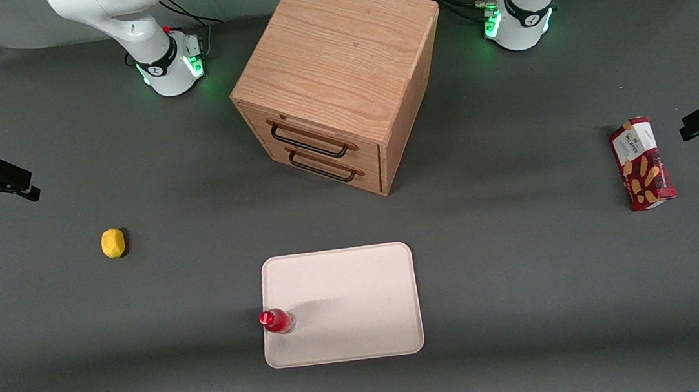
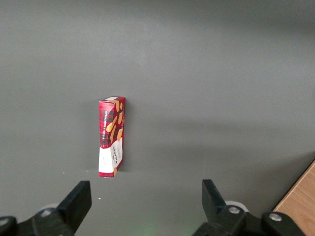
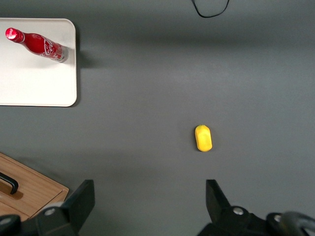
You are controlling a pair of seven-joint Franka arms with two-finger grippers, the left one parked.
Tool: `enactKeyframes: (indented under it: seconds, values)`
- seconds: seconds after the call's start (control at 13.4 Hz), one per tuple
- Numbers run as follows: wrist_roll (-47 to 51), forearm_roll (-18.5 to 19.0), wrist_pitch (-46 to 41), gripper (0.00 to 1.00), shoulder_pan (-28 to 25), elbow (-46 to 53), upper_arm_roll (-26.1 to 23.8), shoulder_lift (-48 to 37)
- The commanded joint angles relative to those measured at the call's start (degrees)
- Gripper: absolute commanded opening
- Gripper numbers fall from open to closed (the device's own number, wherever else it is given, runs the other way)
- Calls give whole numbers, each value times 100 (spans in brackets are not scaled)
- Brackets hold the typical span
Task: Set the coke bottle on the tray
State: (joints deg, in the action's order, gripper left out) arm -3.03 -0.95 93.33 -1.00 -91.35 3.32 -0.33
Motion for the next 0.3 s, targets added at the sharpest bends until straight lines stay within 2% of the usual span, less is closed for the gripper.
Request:
enactKeyframes:
  seconds: [0.0,0.22]
  values:
    - [4,51,-236,100,-58,171,11,51]
    - [22,60,-316,100,-58,179,11,60]
